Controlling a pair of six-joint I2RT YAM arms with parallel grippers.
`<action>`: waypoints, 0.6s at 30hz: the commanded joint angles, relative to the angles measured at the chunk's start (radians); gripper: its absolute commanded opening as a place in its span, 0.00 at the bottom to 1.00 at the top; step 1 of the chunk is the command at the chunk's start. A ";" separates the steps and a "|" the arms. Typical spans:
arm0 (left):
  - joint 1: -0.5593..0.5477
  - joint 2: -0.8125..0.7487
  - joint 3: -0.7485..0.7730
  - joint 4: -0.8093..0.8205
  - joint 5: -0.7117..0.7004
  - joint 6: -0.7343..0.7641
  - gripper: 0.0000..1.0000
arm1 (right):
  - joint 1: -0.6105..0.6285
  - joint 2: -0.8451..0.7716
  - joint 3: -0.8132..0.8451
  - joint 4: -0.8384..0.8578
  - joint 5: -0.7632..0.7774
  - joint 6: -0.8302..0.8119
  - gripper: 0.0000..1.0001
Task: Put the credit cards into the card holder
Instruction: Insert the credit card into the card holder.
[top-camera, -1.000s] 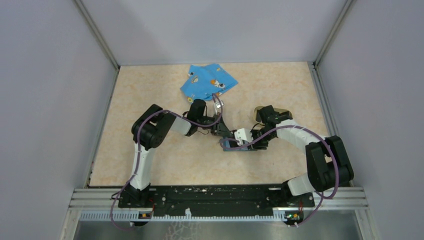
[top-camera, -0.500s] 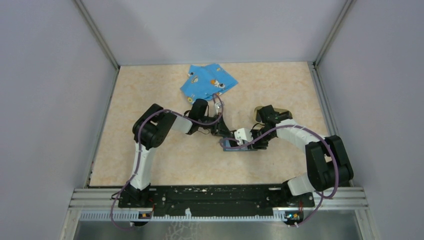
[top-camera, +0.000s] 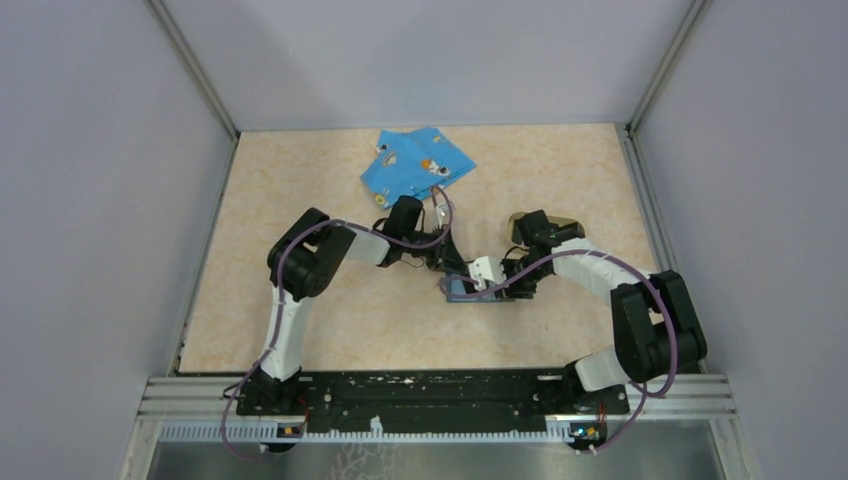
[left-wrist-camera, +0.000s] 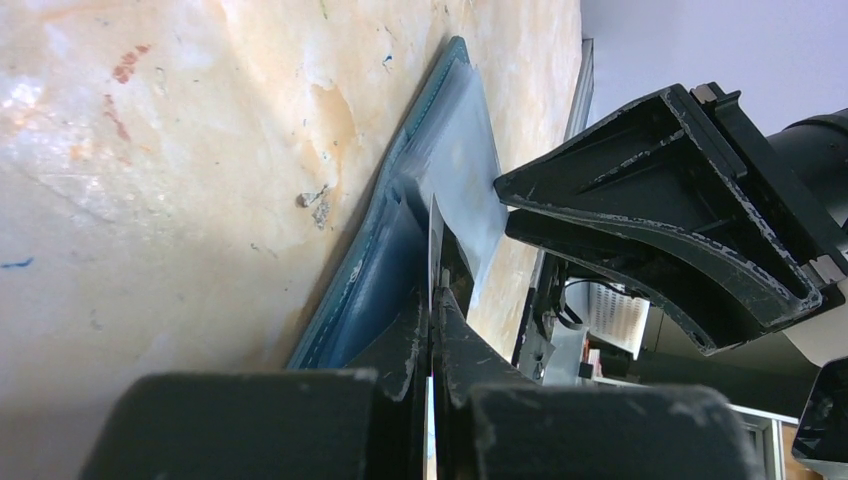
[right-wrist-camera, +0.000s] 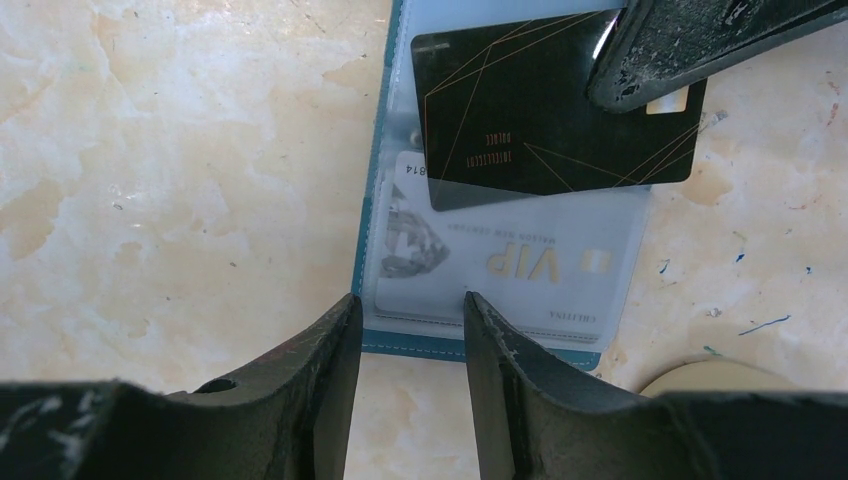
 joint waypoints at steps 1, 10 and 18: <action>-0.015 0.029 0.022 -0.023 -0.022 0.028 0.00 | 0.012 0.025 0.018 -0.027 0.019 0.006 0.41; -0.019 0.049 0.057 -0.110 -0.027 0.038 0.00 | 0.018 0.020 0.013 -0.018 0.015 0.010 0.41; -0.021 0.073 0.119 -0.253 -0.043 0.065 0.00 | 0.026 0.021 0.012 -0.012 0.020 0.014 0.41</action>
